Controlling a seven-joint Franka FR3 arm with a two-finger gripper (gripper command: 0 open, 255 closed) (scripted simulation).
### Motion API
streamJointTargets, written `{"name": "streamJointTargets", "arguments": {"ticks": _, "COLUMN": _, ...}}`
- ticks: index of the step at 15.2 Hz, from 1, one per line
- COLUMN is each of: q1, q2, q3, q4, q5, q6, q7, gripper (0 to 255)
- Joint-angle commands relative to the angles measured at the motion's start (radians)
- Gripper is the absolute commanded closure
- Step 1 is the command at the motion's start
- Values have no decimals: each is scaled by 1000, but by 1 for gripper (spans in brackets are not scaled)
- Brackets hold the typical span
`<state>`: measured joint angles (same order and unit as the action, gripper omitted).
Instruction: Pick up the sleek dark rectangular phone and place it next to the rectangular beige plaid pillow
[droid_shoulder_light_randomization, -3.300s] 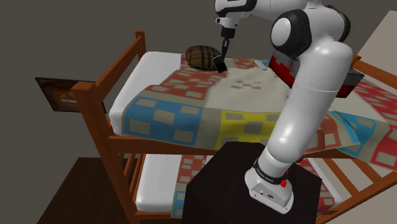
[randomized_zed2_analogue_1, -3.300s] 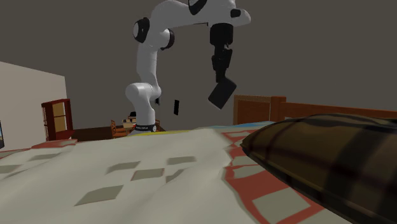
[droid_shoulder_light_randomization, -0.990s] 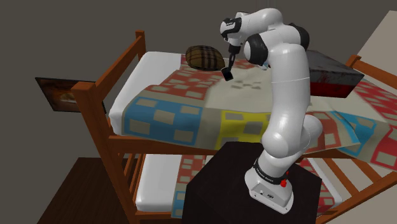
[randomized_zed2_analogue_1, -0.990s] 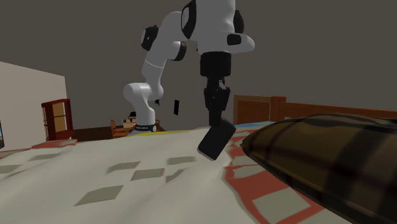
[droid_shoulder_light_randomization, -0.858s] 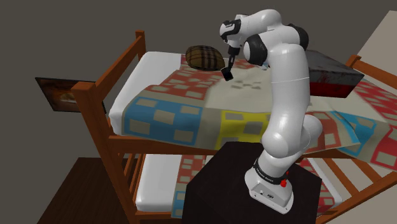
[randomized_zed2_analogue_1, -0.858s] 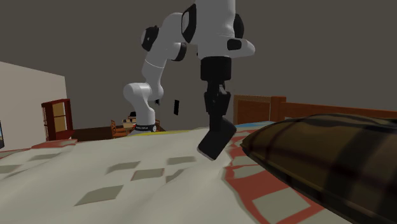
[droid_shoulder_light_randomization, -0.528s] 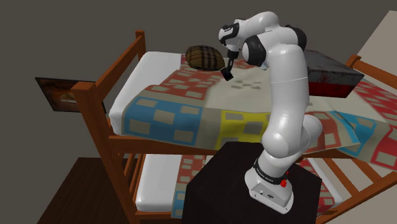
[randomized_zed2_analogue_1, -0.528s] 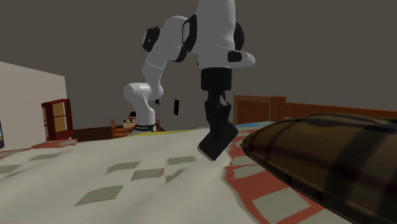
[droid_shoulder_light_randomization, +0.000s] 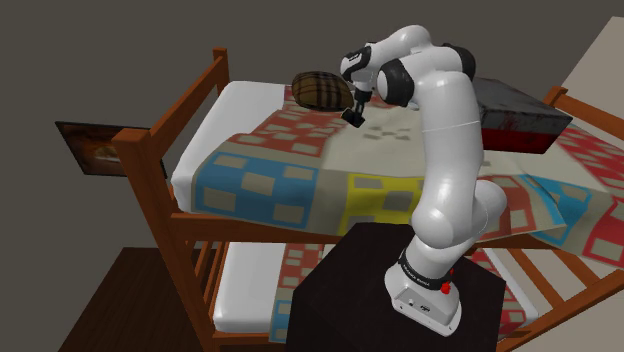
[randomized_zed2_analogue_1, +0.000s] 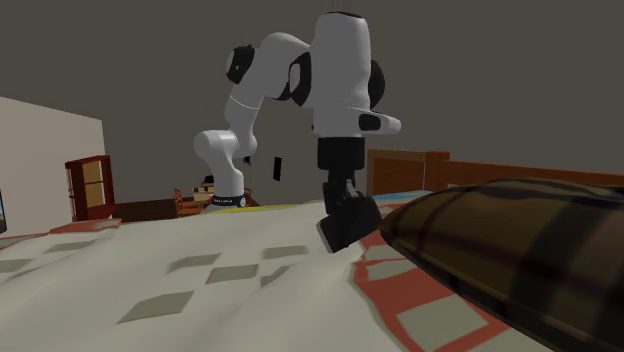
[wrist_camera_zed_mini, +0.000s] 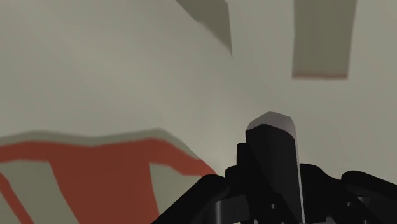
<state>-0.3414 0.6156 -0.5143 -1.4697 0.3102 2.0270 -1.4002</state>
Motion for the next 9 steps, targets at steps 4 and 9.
{"name": "streamJointTargets", "arguments": {"ticks": 4, "q1": -3, "q2": 10, "q3": 1, "q4": -10, "q5": 1, "q6": 2, "q7": -2, "gripper": 255}}
{"name": "streamJointTargets", "arguments": {"ticks": 9, "q1": -4, "q2": 15, "q3": 2, "q4": -10, "q5": 4, "q6": 8, "q7": -4, "gripper": 0}}
